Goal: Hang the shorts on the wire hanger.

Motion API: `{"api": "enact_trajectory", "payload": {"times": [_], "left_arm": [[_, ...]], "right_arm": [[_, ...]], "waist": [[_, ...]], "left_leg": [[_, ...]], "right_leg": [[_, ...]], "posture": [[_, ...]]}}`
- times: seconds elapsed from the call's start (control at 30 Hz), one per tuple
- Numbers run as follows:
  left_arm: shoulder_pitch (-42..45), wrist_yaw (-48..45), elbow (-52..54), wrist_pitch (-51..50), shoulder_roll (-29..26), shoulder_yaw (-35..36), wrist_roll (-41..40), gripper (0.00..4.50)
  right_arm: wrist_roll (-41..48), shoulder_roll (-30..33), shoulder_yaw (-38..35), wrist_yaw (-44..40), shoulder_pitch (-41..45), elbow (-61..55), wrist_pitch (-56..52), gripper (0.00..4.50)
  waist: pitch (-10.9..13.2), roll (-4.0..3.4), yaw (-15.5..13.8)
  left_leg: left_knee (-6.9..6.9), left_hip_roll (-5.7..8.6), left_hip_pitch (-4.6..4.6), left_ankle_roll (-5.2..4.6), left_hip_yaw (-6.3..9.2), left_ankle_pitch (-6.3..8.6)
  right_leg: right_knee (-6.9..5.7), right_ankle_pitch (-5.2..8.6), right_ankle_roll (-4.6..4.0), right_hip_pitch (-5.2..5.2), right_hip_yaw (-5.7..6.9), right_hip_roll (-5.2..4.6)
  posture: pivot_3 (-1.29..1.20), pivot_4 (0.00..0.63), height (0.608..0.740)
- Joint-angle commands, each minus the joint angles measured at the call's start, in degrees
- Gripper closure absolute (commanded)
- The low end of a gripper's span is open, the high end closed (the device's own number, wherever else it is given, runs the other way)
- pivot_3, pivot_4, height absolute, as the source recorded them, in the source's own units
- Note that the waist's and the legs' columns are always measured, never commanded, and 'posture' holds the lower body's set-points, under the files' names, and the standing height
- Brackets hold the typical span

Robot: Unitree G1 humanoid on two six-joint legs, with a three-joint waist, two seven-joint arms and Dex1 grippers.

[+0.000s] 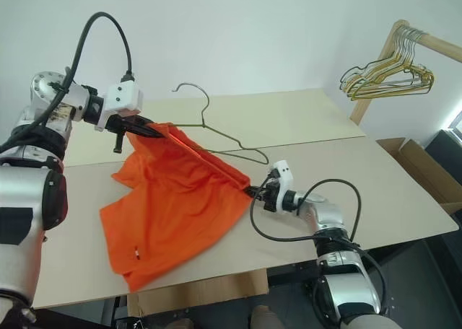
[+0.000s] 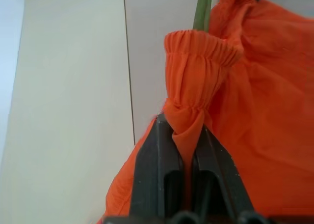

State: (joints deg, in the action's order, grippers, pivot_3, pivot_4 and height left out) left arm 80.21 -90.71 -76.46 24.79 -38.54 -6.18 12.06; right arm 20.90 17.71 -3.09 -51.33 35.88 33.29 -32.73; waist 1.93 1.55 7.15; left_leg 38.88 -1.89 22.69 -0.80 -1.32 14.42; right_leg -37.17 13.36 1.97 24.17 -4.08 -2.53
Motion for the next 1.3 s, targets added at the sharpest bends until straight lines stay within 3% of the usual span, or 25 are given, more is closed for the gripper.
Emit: {"api": "enact_trajectory", "payload": {"times": [0.03,0.2,0.63,0.73,0.93,1.1,1.3], "left_arm": [[1.3,-1.8,2.2,0.8,-2.5,0.7,-2.8,4.5],[0.5,1.5,2.6,4.1,-3.9,-1.2,0.0,4.5],[-1.3,9.9,2.0,7.0,-5.5,-4.6,5.0,4.5],[-1.9,15.9,2.1,9.0,-6.6,-8.2,9.8,4.5],[-3.0,20.0,1.6,10.3,-5.7,-8.9,10.5,4.5],[-3.5,15.0,2.4,11.3,-3.1,-4.4,4.1,4.5],[-4.2,15.6,3.4,13.2,-2.7,-4.6,4.0,4.5]], "right_arm": [[1.8,3.4,-3.8,0.9,0.7,0.3,-2.6,4.48],[3.0,6.7,-4.1,-1.3,-0.8,-1.8,-3.6,4.48],[3.2,8.6,-2.9,-1.5,-3.0,-6.1,-5.1,4.48],[3.3,9.4,-2.6,-2.2,-2.9,-6.8,-5.3,4.48],[0.4,14.5,2.6,-8.1,-4.5,-16.3,1.0,4.48],[-2.2,19.5,5.9,-12.7,3.4,-19.4,4.5,4.48],[-8.1,22.7,10.5,-18.9,16.5,-12.3,12.4,4.48]], "waist": [[0.0,0.0,0.0],[0.0,0.0,0.1],[0.0,0.0,-0.1],[0.0,0.0,-0.1],[0.0,0.0,-0.6],[0.0,-0.06,-0.8],[0.1,-0.08,-0.8]], "left_leg": [[0.0,-0.01,0.0,0.0,0.0,0.0],[0.01,0.0,-0.02,0.0,0.01,0.0],[0.03,0.0,-0.02,0.0,0.02,0.0],[0.03,0.0,-0.02,0.0,0.02,0.0],[0.04,0.0,0.06,0.0,0.03,0.0],[0.08,0.01,0.14,0.0,-0.02,0.0],[0.08,-0.02,0.06,0.0,-0.04,0.0]], "right_leg": [[0.01,0.0,0.0,0.0,0.01,0.01],[0.02,0.0,0.0,0.0,0.0,0.01],[0.02,0.0,0.0,0.0,0.0,0.01],[0.02,0.0,0.0,0.01,-0.01,0.01],[0.02,0.0,0.0,0.06,0.02,0.0],[0.04,0.01,0.01,0.16,0.02,-0.01],[0.04,0.01,0.0,0.14,0.03,0.02]], "posture": [[-0.04,0.0,0.74],[-0.04,0.0,0.74],[-0.04,0.0,0.74],[-0.03,0.0,0.74],[-0.03,0.0,0.74],[-0.04,0.0,0.74],[-0.05,0.0,0.74]]}}
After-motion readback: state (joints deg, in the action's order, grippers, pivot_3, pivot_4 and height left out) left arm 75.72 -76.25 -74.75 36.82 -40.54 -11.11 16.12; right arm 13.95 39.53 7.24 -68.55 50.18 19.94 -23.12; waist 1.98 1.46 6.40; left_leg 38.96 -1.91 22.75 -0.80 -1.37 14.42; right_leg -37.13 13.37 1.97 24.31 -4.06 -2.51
